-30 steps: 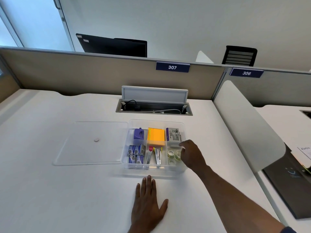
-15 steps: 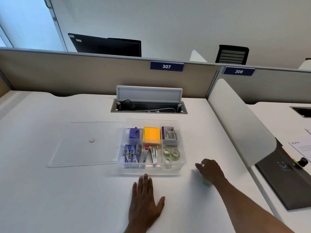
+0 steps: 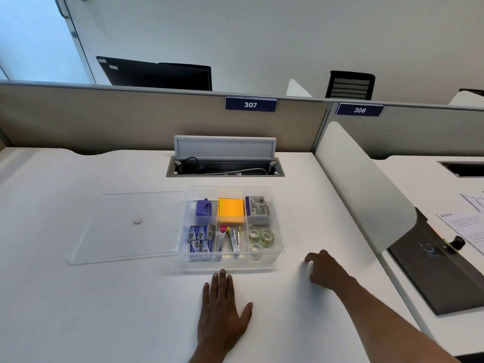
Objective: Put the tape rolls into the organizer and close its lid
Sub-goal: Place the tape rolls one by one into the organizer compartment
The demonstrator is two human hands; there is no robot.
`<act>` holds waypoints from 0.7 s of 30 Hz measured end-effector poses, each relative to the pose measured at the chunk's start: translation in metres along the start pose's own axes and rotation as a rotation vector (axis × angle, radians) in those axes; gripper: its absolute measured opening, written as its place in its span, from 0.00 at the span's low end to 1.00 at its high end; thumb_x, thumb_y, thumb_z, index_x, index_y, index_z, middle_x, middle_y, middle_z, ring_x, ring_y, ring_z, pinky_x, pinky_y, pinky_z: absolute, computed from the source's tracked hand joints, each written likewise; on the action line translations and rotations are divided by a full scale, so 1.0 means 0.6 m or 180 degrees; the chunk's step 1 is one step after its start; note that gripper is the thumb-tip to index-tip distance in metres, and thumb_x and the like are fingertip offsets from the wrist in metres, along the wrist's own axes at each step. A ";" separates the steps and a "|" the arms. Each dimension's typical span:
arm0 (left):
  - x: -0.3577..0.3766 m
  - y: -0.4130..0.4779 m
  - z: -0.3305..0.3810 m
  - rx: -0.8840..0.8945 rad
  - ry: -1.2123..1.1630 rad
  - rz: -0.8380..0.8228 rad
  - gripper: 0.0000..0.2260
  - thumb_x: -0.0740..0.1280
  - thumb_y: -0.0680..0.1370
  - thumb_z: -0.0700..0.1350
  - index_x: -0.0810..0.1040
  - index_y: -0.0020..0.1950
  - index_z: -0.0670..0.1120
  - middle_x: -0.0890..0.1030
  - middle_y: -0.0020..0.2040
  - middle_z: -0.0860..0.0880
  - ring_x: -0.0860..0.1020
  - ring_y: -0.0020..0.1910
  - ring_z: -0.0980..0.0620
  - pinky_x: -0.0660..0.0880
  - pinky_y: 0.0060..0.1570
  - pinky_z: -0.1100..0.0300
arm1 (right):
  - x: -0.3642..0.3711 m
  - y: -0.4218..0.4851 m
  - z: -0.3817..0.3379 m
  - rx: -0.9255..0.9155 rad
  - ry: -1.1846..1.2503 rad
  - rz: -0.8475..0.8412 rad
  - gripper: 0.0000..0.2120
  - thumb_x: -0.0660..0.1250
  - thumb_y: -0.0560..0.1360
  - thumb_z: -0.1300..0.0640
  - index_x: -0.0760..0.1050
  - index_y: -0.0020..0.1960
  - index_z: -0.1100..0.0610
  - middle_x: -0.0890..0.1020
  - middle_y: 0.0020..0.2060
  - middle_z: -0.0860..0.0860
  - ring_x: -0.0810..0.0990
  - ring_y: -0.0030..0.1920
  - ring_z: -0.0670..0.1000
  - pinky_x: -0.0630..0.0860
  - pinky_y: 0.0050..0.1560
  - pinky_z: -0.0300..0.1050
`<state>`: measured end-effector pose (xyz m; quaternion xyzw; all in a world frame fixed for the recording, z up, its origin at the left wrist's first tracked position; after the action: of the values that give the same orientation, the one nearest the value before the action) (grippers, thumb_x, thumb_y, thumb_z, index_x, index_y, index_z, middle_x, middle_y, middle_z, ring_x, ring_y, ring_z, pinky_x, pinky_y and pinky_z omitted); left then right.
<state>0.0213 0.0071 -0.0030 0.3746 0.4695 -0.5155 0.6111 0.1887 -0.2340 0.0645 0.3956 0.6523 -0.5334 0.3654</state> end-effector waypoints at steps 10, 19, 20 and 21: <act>0.000 0.001 0.000 -0.0003 0.0001 0.0003 0.38 0.60 0.71 0.66 0.71 0.70 0.38 0.68 0.73 0.40 0.60 0.72 0.44 0.47 0.70 0.50 | -0.063 0.014 -0.053 -0.0151 0.0862 0.1171 0.15 0.64 0.71 0.60 0.77 0.57 0.54 0.78 0.50 0.60 0.78 0.53 0.59 0.74 0.54 0.46; 0.001 0.002 0.001 -0.0033 -0.0026 -0.0066 0.39 0.58 0.71 0.67 0.70 0.70 0.39 0.67 0.73 0.41 0.59 0.73 0.45 0.46 0.70 0.50 | -0.078 0.020 -0.159 -0.1233 0.0967 0.0779 0.20 0.67 0.68 0.63 0.77 0.60 0.56 0.78 0.54 0.60 0.76 0.57 0.57 0.71 0.60 0.46; 0.000 0.002 0.001 -0.0048 -0.0030 -0.0083 0.39 0.58 0.71 0.67 0.70 0.70 0.39 0.67 0.73 0.41 0.60 0.73 0.45 0.47 0.70 0.50 | -0.073 0.019 -0.167 -0.1271 0.0948 0.0714 0.20 0.67 0.68 0.63 0.76 0.60 0.56 0.77 0.55 0.59 0.75 0.58 0.57 0.71 0.62 0.46; -0.001 0.002 0.001 -0.0058 -0.0037 -0.0100 0.38 0.58 0.72 0.67 0.70 0.70 0.39 0.68 0.73 0.42 0.61 0.73 0.45 0.47 0.69 0.50 | -0.068 0.018 -0.173 -0.1294 0.0926 0.0651 0.20 0.66 0.69 0.63 0.76 0.61 0.55 0.76 0.56 0.59 0.75 0.59 0.56 0.70 0.62 0.46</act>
<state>0.0227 0.0067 -0.0024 0.3586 0.4764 -0.5230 0.6091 0.2100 -0.1358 0.1135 0.4504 0.7483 -0.2893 0.3918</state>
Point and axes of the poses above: each hand's wrist, its own y-axis towards the middle knuckle, its own x-axis out of the palm, z = x × y, the point moved 2 cm from there along y, towards the middle knuckle
